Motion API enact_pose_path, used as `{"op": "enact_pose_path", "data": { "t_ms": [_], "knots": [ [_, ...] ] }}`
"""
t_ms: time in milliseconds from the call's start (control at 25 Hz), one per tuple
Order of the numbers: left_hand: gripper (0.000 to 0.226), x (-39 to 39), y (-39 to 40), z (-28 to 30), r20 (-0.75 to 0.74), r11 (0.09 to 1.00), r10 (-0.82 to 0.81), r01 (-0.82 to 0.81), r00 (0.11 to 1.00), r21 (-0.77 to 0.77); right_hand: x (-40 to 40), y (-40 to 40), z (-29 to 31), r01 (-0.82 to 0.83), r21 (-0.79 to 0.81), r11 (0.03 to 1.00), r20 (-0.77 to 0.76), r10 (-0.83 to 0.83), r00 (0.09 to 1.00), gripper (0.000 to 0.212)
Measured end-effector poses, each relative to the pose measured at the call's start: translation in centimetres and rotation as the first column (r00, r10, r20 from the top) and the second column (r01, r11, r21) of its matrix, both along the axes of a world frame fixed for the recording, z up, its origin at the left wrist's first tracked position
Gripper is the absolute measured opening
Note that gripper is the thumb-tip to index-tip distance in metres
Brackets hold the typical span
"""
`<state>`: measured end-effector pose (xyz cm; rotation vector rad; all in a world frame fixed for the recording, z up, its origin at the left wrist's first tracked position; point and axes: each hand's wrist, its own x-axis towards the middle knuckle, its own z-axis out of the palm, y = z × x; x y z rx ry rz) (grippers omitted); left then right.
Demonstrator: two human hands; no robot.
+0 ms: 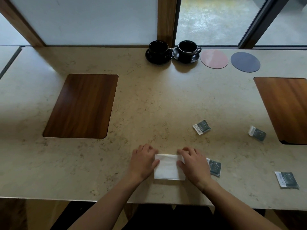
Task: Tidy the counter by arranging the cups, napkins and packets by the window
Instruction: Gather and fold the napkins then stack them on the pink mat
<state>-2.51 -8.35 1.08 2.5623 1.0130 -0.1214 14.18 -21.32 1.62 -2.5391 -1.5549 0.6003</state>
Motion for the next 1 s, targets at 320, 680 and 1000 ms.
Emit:
{"op": "enact_pose_path", "data": {
  "t_ms": [320,680,1000],
  "knots": [
    [0.023,2.1,1.5,0.5,-0.125,0.991,-0.015,-0.001,0.992,-0.130,0.6,1.1,0.0,0.050,-0.023,0.998,-0.074,-0.052,0.996,0.019],
    [0.010,1.5,1.2,0.2,-0.053,0.982,-0.067,0.056,0.996,-0.180,0.8,1.3,0.5,0.036,-0.065,0.997,-0.162,-0.046,0.986,0.020],
    [0.014,2.4,2.7,2.1,0.036,0.879,0.056,-0.032,0.998,-0.477,2.9,1.2,1.9,0.214,-0.060,0.975,-0.500,-0.215,0.839,0.013]
  ]
}}
